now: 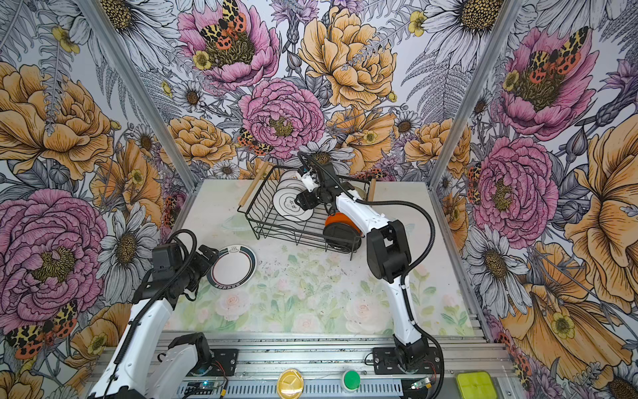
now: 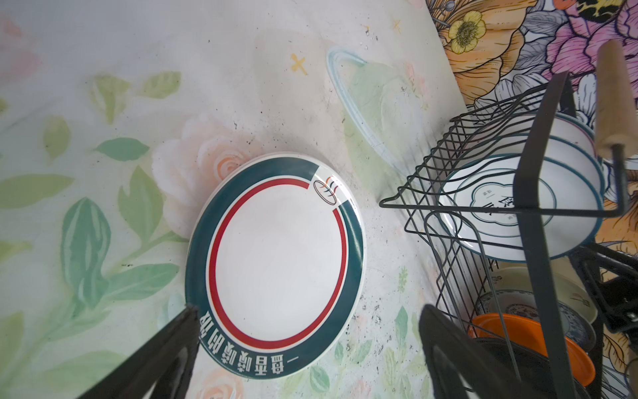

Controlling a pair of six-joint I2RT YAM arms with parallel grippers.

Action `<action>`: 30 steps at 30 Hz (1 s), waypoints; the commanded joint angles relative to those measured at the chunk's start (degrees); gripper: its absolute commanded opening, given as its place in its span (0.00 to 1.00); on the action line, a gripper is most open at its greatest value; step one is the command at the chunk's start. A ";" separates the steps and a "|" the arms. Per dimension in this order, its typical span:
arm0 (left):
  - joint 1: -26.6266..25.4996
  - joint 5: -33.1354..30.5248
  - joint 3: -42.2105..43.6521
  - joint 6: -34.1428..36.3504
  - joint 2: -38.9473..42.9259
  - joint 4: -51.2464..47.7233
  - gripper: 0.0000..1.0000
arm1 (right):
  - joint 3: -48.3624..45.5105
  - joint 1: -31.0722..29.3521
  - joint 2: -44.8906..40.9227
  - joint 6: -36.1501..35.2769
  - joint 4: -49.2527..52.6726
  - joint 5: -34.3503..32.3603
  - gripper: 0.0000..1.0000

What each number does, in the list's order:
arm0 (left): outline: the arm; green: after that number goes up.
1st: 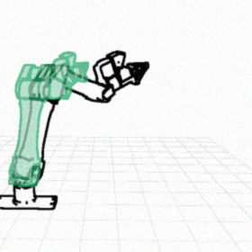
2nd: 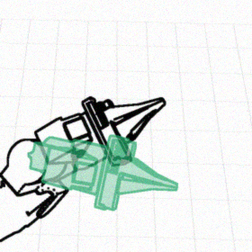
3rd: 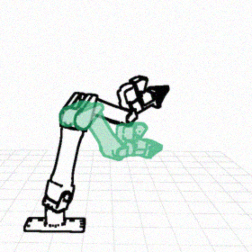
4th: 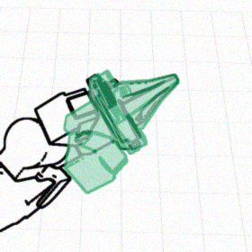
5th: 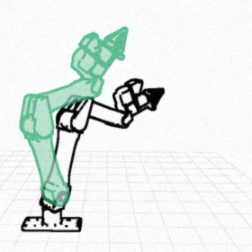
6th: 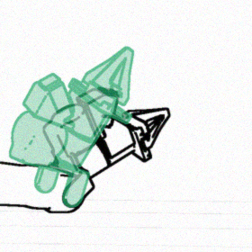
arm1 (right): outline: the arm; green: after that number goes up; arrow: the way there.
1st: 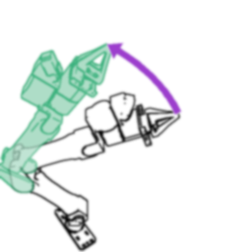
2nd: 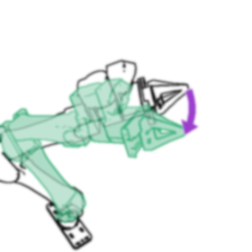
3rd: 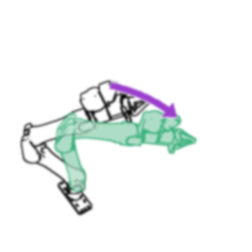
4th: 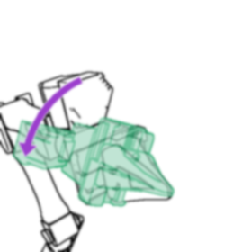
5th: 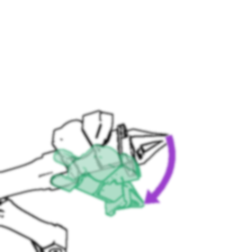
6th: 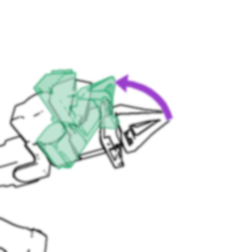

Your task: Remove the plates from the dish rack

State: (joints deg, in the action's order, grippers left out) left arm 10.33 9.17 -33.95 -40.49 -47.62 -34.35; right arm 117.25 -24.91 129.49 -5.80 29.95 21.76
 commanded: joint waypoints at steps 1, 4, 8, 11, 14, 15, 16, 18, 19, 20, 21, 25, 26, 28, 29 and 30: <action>0.58 1.14 0.18 0.46 1.03 -0.41 0.99 | 2.02 0.36 1.84 -4.56 -0.24 1.71 0.69; 0.57 1.19 0.38 0.50 1.38 -0.41 0.99 | 2.73 0.38 2.56 -6.15 -0.25 2.29 0.63; 0.60 1.43 0.42 0.25 1.84 -0.66 0.99 | 3.90 0.38 3.90 -7.61 -0.21 1.80 0.55; 0.57 1.86 0.60 -0.35 1.91 -0.64 0.99 | 5.66 0.25 5.38 -7.91 -0.16 1.79 0.48; 0.61 2.50 0.56 -0.47 1.91 -0.65 0.99 | 6.98 -0.05 6.71 -8.05 -0.24 1.47 0.44; 0.62 2.57 0.48 -0.46 1.99 -0.74 0.99 | 7.32 -0.05 7.03 -8.21 -0.18 1.53 0.42; 0.62 2.63 0.47 -0.47 2.16 -0.96 0.99 | 7.63 -0.21 7.30 -8.28 -0.25 1.39 0.39; 0.56 3.46 0.08 -0.68 2.33 -1.37 0.99 | 7.99 -0.44 7.61 -8.92 -0.20 1.28 0.34; 0.57 3.87 -0.06 -1.10 2.44 -1.51 0.99 | 8.05 -0.56 7.62 -9.09 -0.23 1.28 0.32; 0.47 4.29 -0.21 -1.13 2.44 -1.51 0.99 | 8.08 -0.59 7.71 -9.30 -0.25 1.31 0.28; 0.42 4.45 -0.40 -1.19 2.45 -1.51 0.99 | 8.08 -0.66 7.79 -9.31 -0.25 1.36 0.25; 0.07 4.47 -0.95 -1.00 2.01 -1.82 0.99 | 7.12 -0.80 7.46 -9.62 -0.25 1.48 0.12; -0.17 4.40 -1.02 -1.21 1.92 -1.76 0.99 | 6.75 -0.76 7.29 -9.89 -0.23 1.49 0.08; -0.65 4.51 -1.29 -1.75 1.76 -1.86 0.99 | 6.00 -0.78 6.76 -10.29 -0.25 1.26 0.00; -0.93 4.90 -1.46 -2.29 1.69 -1.86 0.99 | 5.74 -0.76 6.42 -10.49 -0.25 1.05 0.00; -1.23 5.28 -1.68 -2.67 1.69 -1.86 0.99 | 5.35 -0.76 6.07 -10.70 -0.25 1.01 0.00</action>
State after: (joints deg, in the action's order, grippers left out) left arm 9.87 12.60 -33.95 -41.58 -45.87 -35.81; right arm 123.33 -24.95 136.00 -16.60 29.06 21.91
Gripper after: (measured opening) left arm 0.987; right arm 0.072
